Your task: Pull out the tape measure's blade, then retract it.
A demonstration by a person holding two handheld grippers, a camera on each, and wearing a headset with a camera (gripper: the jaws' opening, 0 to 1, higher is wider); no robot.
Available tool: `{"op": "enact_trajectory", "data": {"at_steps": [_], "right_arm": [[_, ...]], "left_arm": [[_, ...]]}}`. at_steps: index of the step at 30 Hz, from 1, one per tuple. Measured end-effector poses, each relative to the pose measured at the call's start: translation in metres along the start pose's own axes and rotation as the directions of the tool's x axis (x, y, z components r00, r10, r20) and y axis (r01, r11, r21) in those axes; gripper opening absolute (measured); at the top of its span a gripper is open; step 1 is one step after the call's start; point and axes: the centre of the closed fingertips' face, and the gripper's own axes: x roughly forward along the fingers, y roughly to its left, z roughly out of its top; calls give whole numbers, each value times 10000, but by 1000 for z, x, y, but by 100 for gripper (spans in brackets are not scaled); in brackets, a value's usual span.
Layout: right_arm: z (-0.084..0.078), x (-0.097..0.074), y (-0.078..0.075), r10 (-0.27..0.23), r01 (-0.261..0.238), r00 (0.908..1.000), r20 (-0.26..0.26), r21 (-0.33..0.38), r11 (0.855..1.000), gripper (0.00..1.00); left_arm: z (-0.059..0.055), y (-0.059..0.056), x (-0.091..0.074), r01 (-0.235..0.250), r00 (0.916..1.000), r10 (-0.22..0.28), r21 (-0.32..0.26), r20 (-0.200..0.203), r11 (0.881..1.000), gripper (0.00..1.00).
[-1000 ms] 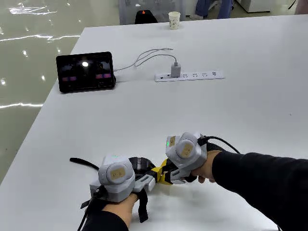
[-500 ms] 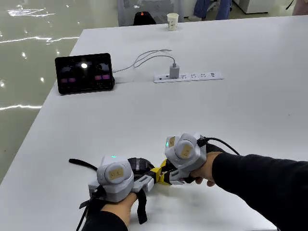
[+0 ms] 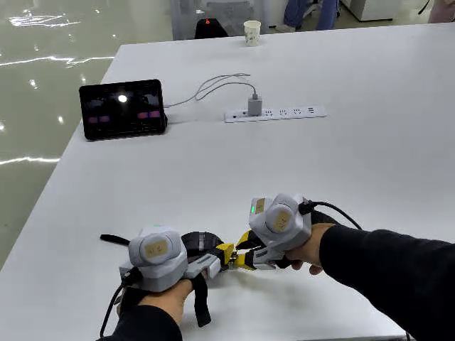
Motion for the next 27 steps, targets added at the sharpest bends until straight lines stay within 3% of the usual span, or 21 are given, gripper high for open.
{"op": "enact_trajectory", "data": {"at_steps": [7, 12, 18, 27], "right_arm": [[-5, -11, -4, -298, 293, 9994, 176, 288, 9992, 14], [-6, -24, -14, -765, 742, 9965, 343, 639, 9952, 14], [-9, -40, -22, -1121, 1051, 9918, 620, 1065, 9887, 17], [-22, -59, -21, -1356, 1253, 9881, 724, 1314, 9834, 23]], "left_arm": [[4, 3, -5, 249, 9997, -249, 326, -20, 9992, 69], [7, 4, -8, 700, 9975, -696, 381, -99, 9968, 76], [10, 14, -13, 870, 9962, -865, 471, -125, 9951, 84], [12, 30, -22, 934, 9956, -931, 460, -80, 9946, 99]]}}
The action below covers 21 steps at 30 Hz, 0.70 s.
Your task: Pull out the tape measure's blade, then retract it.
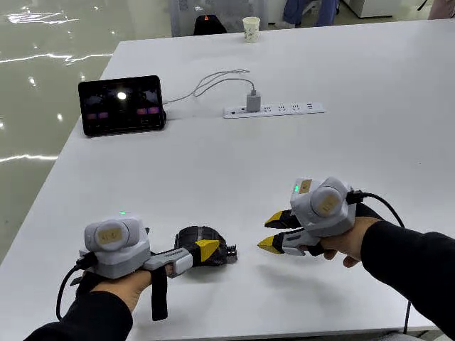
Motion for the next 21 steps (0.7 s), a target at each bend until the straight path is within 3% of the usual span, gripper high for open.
{"op": "enact_trajectory", "data": {"at_steps": [2, 5, 7, 10, 11, 14, 15, 21], "right_arm": [[-3, -5, -1, -61, 61, 10000, -6, 33, 10000, 25], [-8, -13, 0, -86, 86, 10000, -1, 91, 9999, 28], [-11, -19, 0, -123, 123, 9999, -2, 121, 9999, 30], [-17, -27, -2, -229, 228, 9997, 32, 300, 9993, 33], [-21, -30, -3, -283, 281, 9996, 36, 427, 9987, 33], [-27, -37, -6, -431, 427, 9991, 50, 605, 9973, 34], [-30, -40, -7, -494, 490, 9988, 37, 665, 9966, 35], [-39, -55, -12, -773, 772, 9970, -15, 799, 9938, 39]], "left_arm": [[0, -3, -2, 427, 9991, -427, -124, -22, 9990, 99], [-5, 0, -5, 559, 9980, -560, -38, -303, 9984, 99], [-5, -1, -8, 808, 9964, -805, 83, -260, 9967, 99], [-8, 0, -11, 980, 9940, -958, 388, -535, 9944, 99], [-10, 0, -13, 1041, 9922, -972, 896, -780, 9905, 99], [-8, -3, -16, 1175, 9912, -1090, 1205, -751, 9857, 99], [-10, 0, -18, 1140, 9903, -1011, 1404, -959, 9835, 99], [-8, 1, -26, 1601, 9838, -1440, 1619, -1070, 9737, 99]]}}
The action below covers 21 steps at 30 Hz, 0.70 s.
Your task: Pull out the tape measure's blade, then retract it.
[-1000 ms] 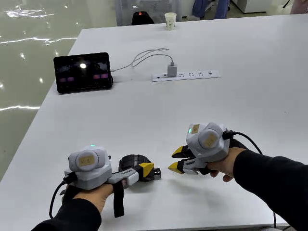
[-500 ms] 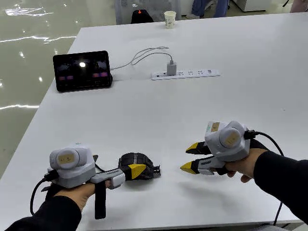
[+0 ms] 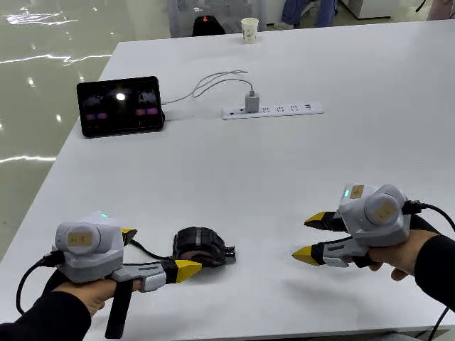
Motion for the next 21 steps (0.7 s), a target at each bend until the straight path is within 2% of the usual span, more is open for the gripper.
{"op": "enact_trajectory", "data": {"at_steps": [4, 8, 11, 17, 21], "right_arm": [[-6, -9, -3, -242, 241, 9997, -76, -36, 9997, 42], [-16, -18, -8, -408, 410, 9991, -95, 250, 9988, 44], [-22, -24, -10, -495, 500, 9987, -140, 400, 9979, 47], [-40, -35, -13, -585, 610, 9975, -384, 668, 9959, 53], [-50, -45, -18, -731, 768, 9963, -461, 853, 9934, 57]], "left_arm": [[-1, 2, -6, -6, 9999, 7, 144, -121, 9999, 99], [-2, 5, -15, -29, 10000, 30, 109, -88, 9999, 99], [-6, 11, -20, -62, 9997, 67, 229, -218, 9997, 99], [-13, 23, -30, -162, 9992, 161, -41, -370, 9999, 99], [-17, 30, -36, -232, 9988, 235, 92, -438, 9997, 99]]}}
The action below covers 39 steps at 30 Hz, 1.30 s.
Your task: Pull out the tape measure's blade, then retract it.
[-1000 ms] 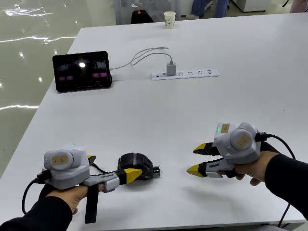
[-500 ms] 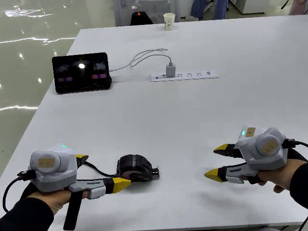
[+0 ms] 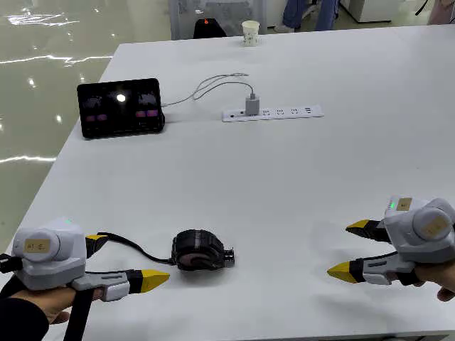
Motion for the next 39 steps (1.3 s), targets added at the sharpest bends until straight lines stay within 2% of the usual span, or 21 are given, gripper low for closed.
{"op": "enact_trajectory", "data": {"at_steps": [6, 21, 27, 31, 36, 39], "right_arm": [[-14, -14, -5, -182, 185, 9996, -199, 178, 9997, 63], [-41, -44, -16, -354, 381, 9988, -331, 852, 9956, 79], [-48, -51, -16, -418, 444, 9987, -301, 936, 9946, 83], [-53, -53, -13, -330, 356, 9989, -320, 845, 9958, 91], [-51, -56, -13, -315, 328, 9994, -141, 999, 9945, 99], [-54, -58, -14, -342, 360, 9992, -214, 896, 9953, 99]], "left_arm": [[-3, 7, -6, -32, 10000, 32, 24, -66, 10000, 99], [-9, 13, -15, 40, 9993, -29, 280, -366, 9996, 99], [-10, 14, -17, 31, 9991, -13, 431, -430, 9991, 99], [-11, 15, -20, 43, 9989, -20, 468, -475, 9989, 99], [-10, 15, -23, 77, 9985, -49, 504, -543, 9987, 99], [-10, 15, -24, 77, 9982, -46, 514, -594, 9986, 99]]}}
